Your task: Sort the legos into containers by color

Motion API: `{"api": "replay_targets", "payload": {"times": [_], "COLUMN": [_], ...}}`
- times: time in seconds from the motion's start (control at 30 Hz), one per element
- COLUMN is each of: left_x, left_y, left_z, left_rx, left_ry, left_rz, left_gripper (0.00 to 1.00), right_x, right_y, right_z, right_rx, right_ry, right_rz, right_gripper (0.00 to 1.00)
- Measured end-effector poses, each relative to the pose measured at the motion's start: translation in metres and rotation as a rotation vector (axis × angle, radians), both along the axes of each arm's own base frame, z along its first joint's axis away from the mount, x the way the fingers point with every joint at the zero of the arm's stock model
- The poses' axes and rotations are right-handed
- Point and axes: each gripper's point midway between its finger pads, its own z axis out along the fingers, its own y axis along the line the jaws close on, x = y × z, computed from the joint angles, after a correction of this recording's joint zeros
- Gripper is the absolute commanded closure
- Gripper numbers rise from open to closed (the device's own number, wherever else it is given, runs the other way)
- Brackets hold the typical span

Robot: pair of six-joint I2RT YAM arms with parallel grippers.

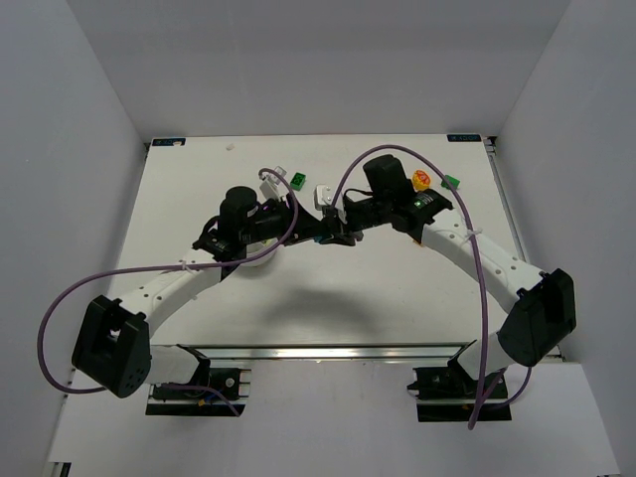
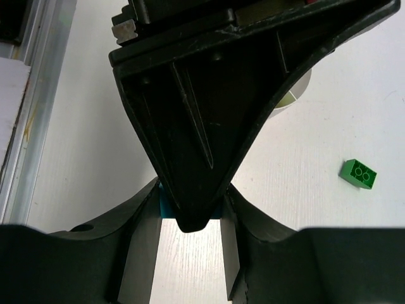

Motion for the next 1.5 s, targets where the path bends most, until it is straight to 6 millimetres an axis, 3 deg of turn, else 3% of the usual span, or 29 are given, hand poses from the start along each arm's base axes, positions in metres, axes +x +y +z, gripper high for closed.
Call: {"api": "replay_targets", "payload": {"times": [0.03,0.07,0.17,0.3,0.5,0.6,0.7,0.73,0.83,0.97,1.13,1.3,1.5], "left_x": [0.001,0.001,0.005,0.014,0.033,0.046,0.058,0.062,0.067,0.072,0.083,0.098,0.105], "left_y": [0.0,0.001,0.003,0.014,0.05,0.082,0.121,0.135,0.178,0.223,0.259,0.275,0.273], "left_z": [0.0,-0.001,-0.003,-0.004,0.014,0.031,0.038,0.037,0.022,-0.001,-0.023,-0.057,-0.082], "left_rx": [0.005,0.011,0.047,0.118,0.272,0.387,0.529,0.58,0.739,0.891,0.983,0.996,0.931], "left_ry": [-0.002,-0.003,-0.015,-0.038,-0.112,-0.173,-0.21,-0.211,-0.18,-0.113,-0.041,0.059,0.135], "left_rz": [0.003,0.005,0.025,0.085,0.252,0.389,0.534,0.583,0.695,0.781,0.825,0.786,0.706], "left_gripper": [0.81,0.86,0.89,0.92,0.94,0.95,0.96,0.96,0.97,0.98,0.99,0.96,0.91], "right_x": [0.001,0.001,0.003,0.007,0.013,0.016,0.022,0.025,0.034,0.041,0.044,0.045,0.042], "right_y": [0.0,0.0,0.0,-0.004,-0.014,-0.025,-0.041,-0.047,-0.067,-0.091,-0.115,-0.123,-0.123], "right_z": [-0.001,-0.001,-0.006,-0.015,-0.022,-0.022,-0.024,-0.026,-0.031,-0.048,-0.068,-0.061,-0.056], "right_rx": [-0.003,-0.005,-0.013,-0.03,-0.046,-0.045,-0.045,-0.045,-0.038,-0.035,-0.043,-0.003,0.026], "right_ry": [-0.003,-0.006,0.0,0.012,0.01,-0.007,-0.01,-0.009,0.003,0.048,0.111,0.116,0.13], "right_rz": [-0.004,-0.009,-0.033,-0.077,-0.161,-0.221,-0.32,-0.354,-0.455,-0.557,-0.633,-0.642,-0.613], "right_gripper": [0.7,0.57,0.39,0.27,0.25,0.3,0.59,0.78,0.98,1.0,0.96,0.94,0.94]}}
